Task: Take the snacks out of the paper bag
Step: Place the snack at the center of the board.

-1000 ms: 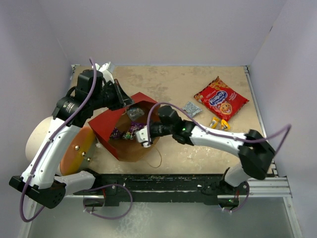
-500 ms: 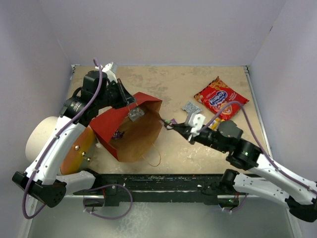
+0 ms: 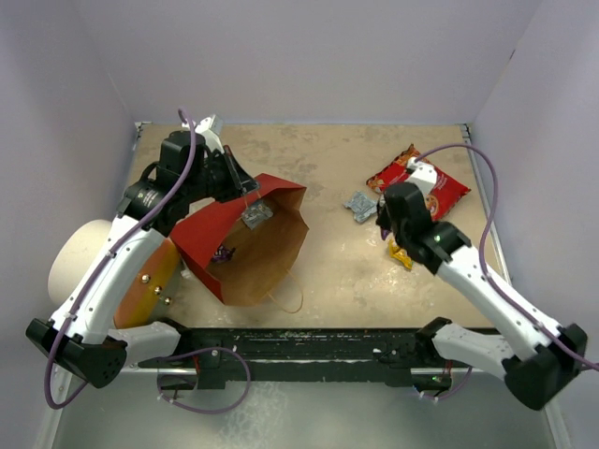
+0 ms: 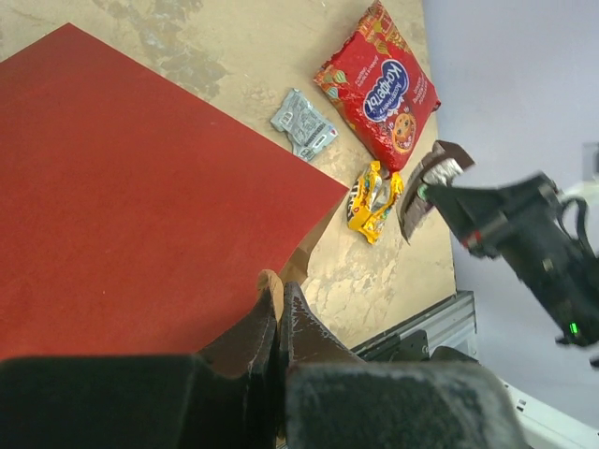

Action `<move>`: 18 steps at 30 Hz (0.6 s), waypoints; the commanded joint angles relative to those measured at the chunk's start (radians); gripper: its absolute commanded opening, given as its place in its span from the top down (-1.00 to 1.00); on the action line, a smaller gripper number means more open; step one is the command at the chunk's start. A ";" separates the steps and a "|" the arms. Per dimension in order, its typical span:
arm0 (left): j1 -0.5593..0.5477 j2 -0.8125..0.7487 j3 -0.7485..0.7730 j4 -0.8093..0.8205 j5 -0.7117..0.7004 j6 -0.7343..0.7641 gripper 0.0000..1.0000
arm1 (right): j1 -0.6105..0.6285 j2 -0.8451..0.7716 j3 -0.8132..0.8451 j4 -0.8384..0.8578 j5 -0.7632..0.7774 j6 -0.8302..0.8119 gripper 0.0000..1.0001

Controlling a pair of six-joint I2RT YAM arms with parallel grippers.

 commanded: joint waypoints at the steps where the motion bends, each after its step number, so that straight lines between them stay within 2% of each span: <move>1: 0.006 -0.030 -0.006 0.037 -0.004 -0.009 1.00 | -0.154 0.156 0.125 -0.074 -0.181 0.293 1.00; 10: 0.006 -0.074 -0.009 -0.001 -0.020 -0.009 0.99 | -0.289 0.447 0.269 -0.165 -0.310 0.573 1.00; 18: 0.007 -0.107 -0.005 -0.042 -0.038 -0.006 0.99 | -0.329 0.569 0.257 -0.213 -0.273 0.639 1.00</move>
